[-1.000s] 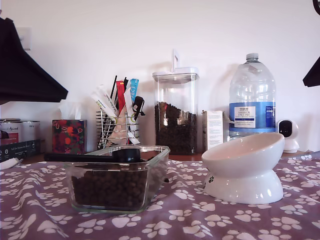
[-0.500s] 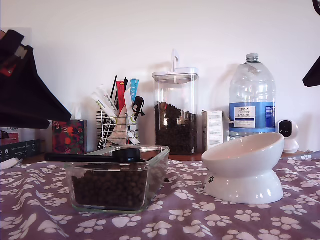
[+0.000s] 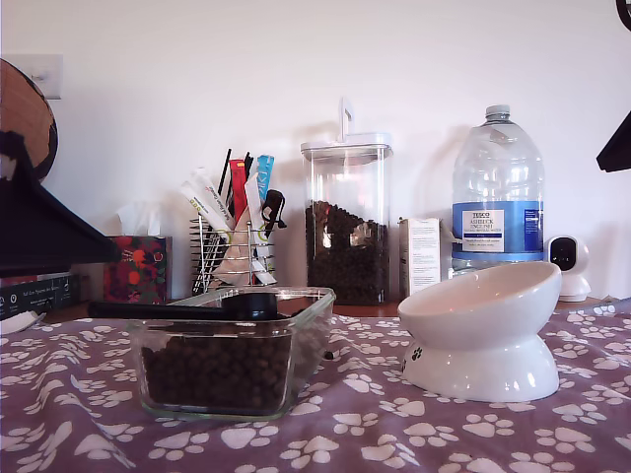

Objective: Measure one spoon of cat food and pour it into the food bowl

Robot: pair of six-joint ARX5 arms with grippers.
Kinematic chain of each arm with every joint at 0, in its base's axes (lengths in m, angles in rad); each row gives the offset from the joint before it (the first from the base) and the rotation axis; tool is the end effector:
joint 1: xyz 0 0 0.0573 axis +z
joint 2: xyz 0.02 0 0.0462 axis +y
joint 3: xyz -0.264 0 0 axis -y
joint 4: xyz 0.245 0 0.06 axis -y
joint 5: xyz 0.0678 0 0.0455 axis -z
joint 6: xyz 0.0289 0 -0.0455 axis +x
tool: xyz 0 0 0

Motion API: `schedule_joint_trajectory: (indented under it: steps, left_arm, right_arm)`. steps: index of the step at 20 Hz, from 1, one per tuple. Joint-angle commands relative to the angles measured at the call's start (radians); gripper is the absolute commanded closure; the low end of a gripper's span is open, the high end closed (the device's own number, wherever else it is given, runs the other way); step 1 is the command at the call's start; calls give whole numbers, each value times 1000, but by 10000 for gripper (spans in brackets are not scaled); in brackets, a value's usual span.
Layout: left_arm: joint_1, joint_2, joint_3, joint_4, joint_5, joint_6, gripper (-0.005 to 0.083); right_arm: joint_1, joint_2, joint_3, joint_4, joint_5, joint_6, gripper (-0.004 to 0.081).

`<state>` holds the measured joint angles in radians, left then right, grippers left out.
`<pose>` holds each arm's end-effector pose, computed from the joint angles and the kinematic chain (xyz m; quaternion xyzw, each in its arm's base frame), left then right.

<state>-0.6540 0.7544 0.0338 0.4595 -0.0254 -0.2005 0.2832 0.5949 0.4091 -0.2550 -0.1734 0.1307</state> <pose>0.1153 -0.0875 0.1428 -0.0512 0.1528 -0.2927 0.9425 0.1333 0.0440 0.2241 0.0501 0.2322 0.2061 0.9492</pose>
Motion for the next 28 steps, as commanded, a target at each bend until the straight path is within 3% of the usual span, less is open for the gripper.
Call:
schedule_joint_trajectory:
  steps: [1,7,18,26,28]
  left_arm:
    - [-5,-1,-11,37,-1,6,333]
    - [-59,41,-11,63,-40,6,333]
    - [-92,351,-11,331,-93,6,336]
    - [-92,424,-3,402,-92,2,510]
    - [-92,424,-3,401,-92,2,514]
  right_arm:
    - [4,4,-24,10,0,1,780]
    - [3,4,-24,11,1,1,780]
    - [4,4,-24,11,0,1,780]
    - [4,4,-24,11,0,2,780]
    - [4,4,-24,11,0,2,780]
